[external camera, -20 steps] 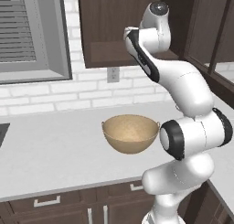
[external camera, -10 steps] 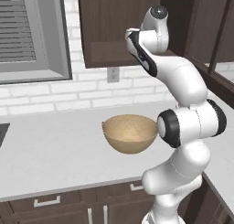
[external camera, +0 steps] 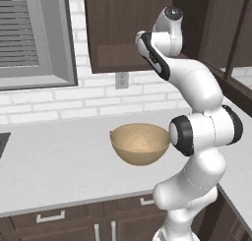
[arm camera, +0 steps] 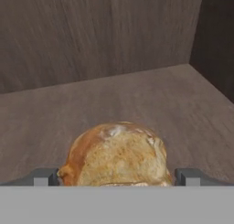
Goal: Open the cabinet, pick up the bread from the cabinet and place it in the basket. Then move the basket to the dining counter.
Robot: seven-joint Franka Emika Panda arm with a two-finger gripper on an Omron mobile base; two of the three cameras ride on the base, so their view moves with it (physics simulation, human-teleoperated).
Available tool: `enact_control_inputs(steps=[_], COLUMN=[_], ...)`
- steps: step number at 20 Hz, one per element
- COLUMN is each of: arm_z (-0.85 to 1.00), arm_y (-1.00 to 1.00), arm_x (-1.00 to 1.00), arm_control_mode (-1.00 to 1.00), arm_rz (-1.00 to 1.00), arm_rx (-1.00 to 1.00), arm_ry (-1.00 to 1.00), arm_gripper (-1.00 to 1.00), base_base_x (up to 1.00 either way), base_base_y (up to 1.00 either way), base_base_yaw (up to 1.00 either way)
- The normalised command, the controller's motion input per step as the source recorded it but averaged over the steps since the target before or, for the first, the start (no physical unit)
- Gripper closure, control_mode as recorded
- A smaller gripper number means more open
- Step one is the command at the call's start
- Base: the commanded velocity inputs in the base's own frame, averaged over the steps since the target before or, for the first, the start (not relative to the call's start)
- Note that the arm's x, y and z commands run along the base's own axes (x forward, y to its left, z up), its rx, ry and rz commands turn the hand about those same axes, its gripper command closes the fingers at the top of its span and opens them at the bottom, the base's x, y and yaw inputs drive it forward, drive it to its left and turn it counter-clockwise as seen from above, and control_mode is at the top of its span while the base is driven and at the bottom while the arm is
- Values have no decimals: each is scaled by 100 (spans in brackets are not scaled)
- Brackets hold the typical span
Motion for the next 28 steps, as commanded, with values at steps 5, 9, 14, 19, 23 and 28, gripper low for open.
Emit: enact_control_inputs(steps=[5, 9, 14, 19, 23, 28], arm_z=[-34, -10, -12, -18, 6, -4], arm_y=[0, 0, 4, 11, 0, 6], arm_x=[0, -37, -93, -100, -100, -100], arm_control_mode=[-100, -100, -100, -100, -100, -100], arm_rz=[6, 5, 5, 1, 0, 0], arm_rx=[0, 0, 0, 0, 0, 0], arm_ry=[0, -7, -11, -2, 0, 9], arm_gripper=[100, 100, 100, 100, 100, 100], base_base_x=[0, 0, 0, 0, 0, 0], base_base_y=[0, 0, 0, 0, 0, 0], base_base_yaw=[0, 0, 0, 0, 0, 0])
